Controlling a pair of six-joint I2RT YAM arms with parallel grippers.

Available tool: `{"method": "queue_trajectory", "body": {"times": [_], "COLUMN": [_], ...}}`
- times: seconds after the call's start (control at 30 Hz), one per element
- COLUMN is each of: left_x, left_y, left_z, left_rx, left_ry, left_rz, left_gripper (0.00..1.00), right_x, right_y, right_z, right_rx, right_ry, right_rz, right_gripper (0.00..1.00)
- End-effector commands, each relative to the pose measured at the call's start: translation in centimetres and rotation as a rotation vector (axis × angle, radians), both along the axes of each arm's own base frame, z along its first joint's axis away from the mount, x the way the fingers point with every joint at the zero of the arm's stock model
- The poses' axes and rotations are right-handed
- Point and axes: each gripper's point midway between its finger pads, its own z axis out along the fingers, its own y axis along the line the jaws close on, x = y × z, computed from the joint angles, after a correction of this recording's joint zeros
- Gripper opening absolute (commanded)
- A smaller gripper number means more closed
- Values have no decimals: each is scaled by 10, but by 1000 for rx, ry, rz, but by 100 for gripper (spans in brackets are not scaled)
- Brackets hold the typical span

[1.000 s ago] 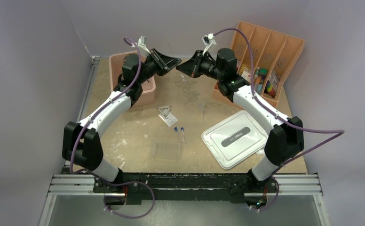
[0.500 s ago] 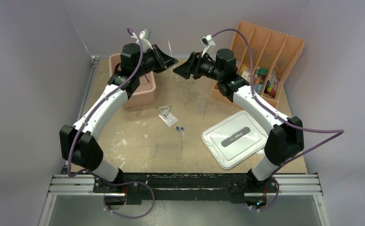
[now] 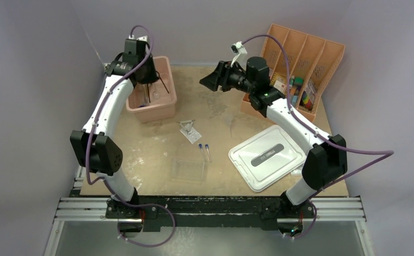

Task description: Organize the chemistry lab equipment

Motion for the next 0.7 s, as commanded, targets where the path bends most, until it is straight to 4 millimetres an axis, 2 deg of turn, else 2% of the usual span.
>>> {"method": "queue_trajectory", "body": {"times": [0.0, 0.1, 0.3, 0.53, 0.67], "left_x": [-13, -3, 15, 24, 36], "left_y": [69, 94, 111, 129, 131], "left_z": [-24, -29, -52, -82, -97], "left_rx": [323, 432, 436, 420, 401], "left_ry": [134, 160, 222, 275, 288], "left_rz": [177, 275, 290, 295, 284], "left_gripper": [0, 0, 0, 0, 0], "right_x": [1, 1, 3, 5, 7], "right_y": [-7, -7, -8, -10, -10], "right_z": [12, 8, 0, -7, -8], "right_rx": [-4, -7, -31, -56, -69], "right_ry": [-35, -21, -4, 3, 2], "right_rz": [-26, -27, -33, -47, -49], "right_gripper": [66, 66, 66, 66, 66]}}
